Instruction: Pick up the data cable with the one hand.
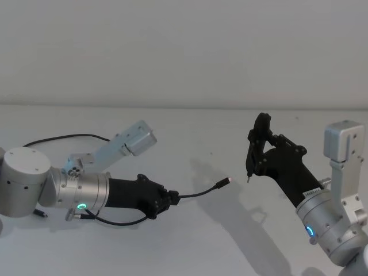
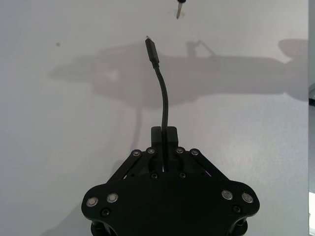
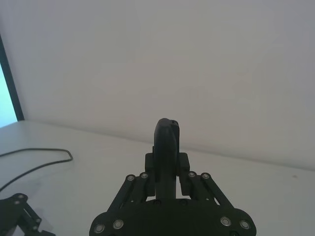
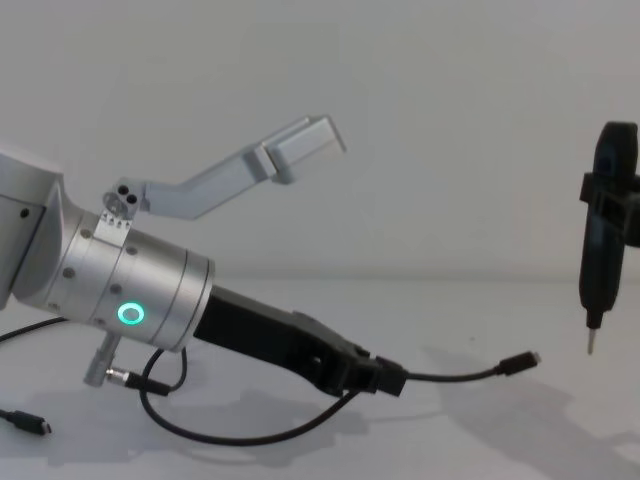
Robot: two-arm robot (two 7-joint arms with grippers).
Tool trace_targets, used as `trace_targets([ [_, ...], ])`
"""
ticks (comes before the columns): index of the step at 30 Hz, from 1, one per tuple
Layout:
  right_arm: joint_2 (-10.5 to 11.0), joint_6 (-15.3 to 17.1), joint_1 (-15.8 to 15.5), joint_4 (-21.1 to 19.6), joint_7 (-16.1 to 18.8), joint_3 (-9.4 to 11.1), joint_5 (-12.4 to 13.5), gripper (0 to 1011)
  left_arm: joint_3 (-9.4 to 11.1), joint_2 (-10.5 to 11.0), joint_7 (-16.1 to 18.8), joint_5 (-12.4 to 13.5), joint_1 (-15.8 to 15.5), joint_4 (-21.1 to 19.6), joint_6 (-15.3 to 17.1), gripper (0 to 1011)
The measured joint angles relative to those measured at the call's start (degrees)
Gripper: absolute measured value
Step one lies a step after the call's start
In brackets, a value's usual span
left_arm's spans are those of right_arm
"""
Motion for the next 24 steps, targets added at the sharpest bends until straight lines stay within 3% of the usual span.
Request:
trace_targets([
  [24,-1.79,-0.51,0.78,-1.88,1.82,0.35,0.68,275,-1.12,0.41,0.99,-0.95,0.57,-2.32,-2.58,57],
])
